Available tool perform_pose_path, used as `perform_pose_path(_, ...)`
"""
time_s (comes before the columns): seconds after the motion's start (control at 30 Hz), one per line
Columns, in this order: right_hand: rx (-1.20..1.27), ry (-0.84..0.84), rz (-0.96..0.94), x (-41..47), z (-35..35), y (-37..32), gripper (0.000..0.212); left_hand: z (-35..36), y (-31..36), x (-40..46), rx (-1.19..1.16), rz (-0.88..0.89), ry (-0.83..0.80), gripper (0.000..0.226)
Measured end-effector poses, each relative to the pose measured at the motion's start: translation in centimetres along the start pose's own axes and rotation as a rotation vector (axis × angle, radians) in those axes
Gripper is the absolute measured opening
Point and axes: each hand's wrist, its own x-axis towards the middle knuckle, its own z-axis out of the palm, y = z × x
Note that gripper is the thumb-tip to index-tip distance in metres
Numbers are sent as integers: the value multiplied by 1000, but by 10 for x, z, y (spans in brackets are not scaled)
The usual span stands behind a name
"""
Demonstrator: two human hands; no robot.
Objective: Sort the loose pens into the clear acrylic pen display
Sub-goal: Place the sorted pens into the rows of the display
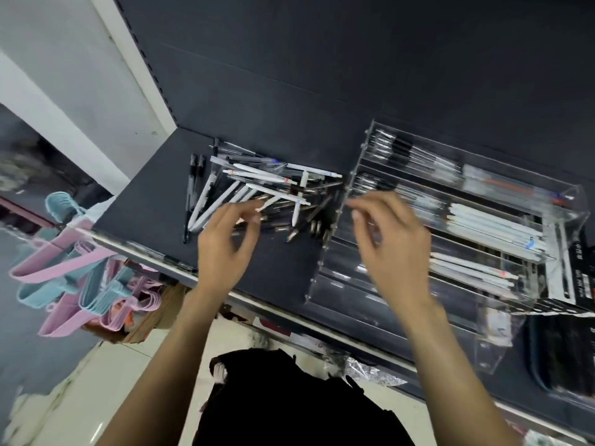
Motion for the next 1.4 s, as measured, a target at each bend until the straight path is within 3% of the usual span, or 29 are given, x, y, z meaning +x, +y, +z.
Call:
perform_pose_path(0.1,69,-225,9,-16,47,-32,19,-43,-49,-2,185,-81,-157,17)
perform_pose_path(0.27,-44,-667,46,-21,120,-49,30,-92,-122,15,512,-162,-560,22)
perform_pose_path(0.37,-103,-705,-4,-21,150,-58,31,-111,-146,31,533,-98,-678,16)
perform_pose_path(0.53,-173,-631,33,-14,177,-62,28,-109,-160,60,666,66,-1087,35)
perform_pose_path(0.67,-198,-581,67,-10,184,-63,27,-97,-159,65,754,233,-1210,35)
perform_pose_path(0.83,-275,-619,106,-4,191,-61,38,-98,-163,68,613,220,-1190,20)
perform_pose_path(0.97,-338,-684,111,2,197,-57,41,-102,-167,63,183,150,-794,22)
perform_pose_path(1.07,-369,-725,83,6,199,-54,40,-88,-155,59,186,56,-582,37)
perform_pose_path(1.23,-392,-858,-105,18,197,-47,40,-46,-134,49,283,-70,-669,22)
perform_pose_path(1.4,-379,-904,-225,30,196,-38,40,-13,-117,37,285,-104,-640,33)
